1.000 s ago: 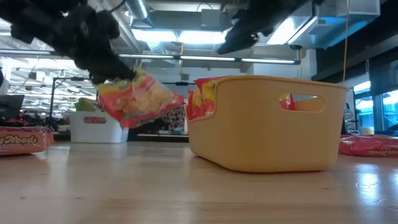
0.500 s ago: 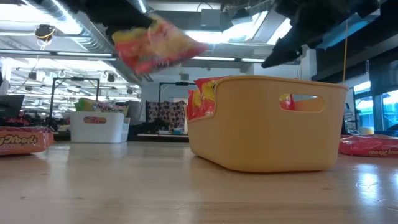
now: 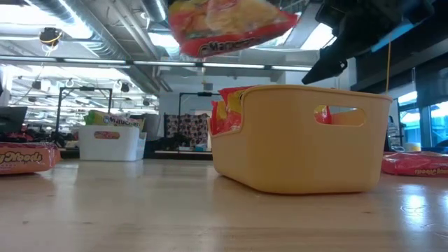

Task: Sort Maruchan noodles
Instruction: Put the top orange noodle pack into the yellow bin

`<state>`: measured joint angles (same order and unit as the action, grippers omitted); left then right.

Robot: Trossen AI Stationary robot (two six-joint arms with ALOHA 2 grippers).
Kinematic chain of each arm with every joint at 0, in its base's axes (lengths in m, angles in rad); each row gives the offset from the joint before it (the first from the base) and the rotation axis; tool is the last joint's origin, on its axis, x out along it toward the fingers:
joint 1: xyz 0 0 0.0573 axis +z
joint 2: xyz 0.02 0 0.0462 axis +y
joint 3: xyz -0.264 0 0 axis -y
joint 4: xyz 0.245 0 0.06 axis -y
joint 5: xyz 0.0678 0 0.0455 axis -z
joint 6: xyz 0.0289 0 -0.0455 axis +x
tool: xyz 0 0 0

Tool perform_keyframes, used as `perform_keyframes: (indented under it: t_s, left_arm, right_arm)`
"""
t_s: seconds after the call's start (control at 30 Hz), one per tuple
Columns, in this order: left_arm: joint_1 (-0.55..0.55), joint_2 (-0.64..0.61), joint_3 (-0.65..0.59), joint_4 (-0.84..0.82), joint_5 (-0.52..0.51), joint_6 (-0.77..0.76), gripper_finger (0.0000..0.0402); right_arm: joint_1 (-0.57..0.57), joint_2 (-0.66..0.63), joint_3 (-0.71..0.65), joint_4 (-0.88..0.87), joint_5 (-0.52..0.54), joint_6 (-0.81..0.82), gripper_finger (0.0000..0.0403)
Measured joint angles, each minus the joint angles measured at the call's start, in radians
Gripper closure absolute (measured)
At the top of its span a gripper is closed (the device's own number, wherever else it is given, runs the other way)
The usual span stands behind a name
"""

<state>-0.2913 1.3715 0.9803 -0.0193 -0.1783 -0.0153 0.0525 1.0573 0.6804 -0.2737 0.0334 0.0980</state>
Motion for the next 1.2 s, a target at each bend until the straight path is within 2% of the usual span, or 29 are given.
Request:
perform_keyframes:
  t_s: [0.13, 0.33, 0.6, 0.97, 1.2]
  left_arm:
    - [0.0, 0.101, 0.084, 0.005, 0.038, 0.113, 0.0398]
    - [0.001, 0.242, 0.185, 0.007, 0.041, 0.259, 0.0398]
    - [0.013, 0.372, 0.25, 0.005, 0.039, 0.359, 0.0397]
    - [0.069, 0.424, 0.251, -0.056, 0.013, 0.36, 0.0397]
    - [0.083, 0.424, 0.251, 0.015, 0.013, 0.43, 0.0397]
  right_arm:
    - [0.0, 0.0, 0.0, -0.014, 0.0, 0.001, 0.0071]
    - [0.0, 0.0, 0.0, -0.018, 0.0, 0.001, 0.0071]
    - [0.0, 0.0, 0.0, -0.023, 0.0, 0.001, 0.0071]
    - [0.0, 0.001, 0.0, -0.023, 0.0, 0.001, 0.0071]
    - [0.0, 0.001, -0.001, -0.022, 0.0, 0.002, 0.0071]
